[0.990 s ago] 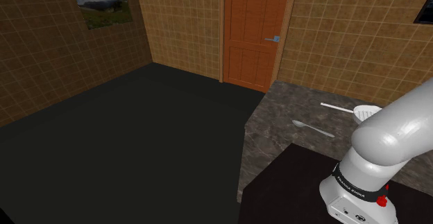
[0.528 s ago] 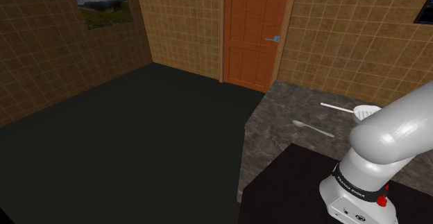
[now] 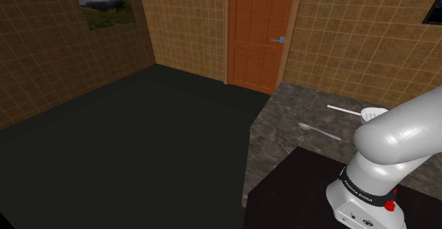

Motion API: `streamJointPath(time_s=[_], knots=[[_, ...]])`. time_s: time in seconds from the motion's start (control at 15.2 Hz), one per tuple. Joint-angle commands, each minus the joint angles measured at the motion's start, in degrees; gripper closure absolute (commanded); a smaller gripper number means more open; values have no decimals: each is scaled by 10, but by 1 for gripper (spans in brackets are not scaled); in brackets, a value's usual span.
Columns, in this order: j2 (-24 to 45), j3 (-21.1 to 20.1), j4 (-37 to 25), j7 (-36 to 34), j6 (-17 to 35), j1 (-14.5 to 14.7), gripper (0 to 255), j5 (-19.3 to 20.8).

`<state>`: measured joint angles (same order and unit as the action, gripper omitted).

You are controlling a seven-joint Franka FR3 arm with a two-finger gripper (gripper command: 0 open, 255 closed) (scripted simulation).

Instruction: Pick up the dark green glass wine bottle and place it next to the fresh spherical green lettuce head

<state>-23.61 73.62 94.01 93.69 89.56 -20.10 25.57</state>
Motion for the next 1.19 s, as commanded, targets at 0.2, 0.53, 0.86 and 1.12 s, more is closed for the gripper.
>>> streamJointPath(time_s=[0.2, 0.53, 0.86, 1.12], knots=[[-13, -8, 45, -11, 34, -16, 255, 11], [-22, -8, 87, -20, 69, -26, 255, 21], [-29, -1, 125, -28, 104, -31, 255, 31], [-33, 9, 154, -34, 132, -31, 255, 38]])
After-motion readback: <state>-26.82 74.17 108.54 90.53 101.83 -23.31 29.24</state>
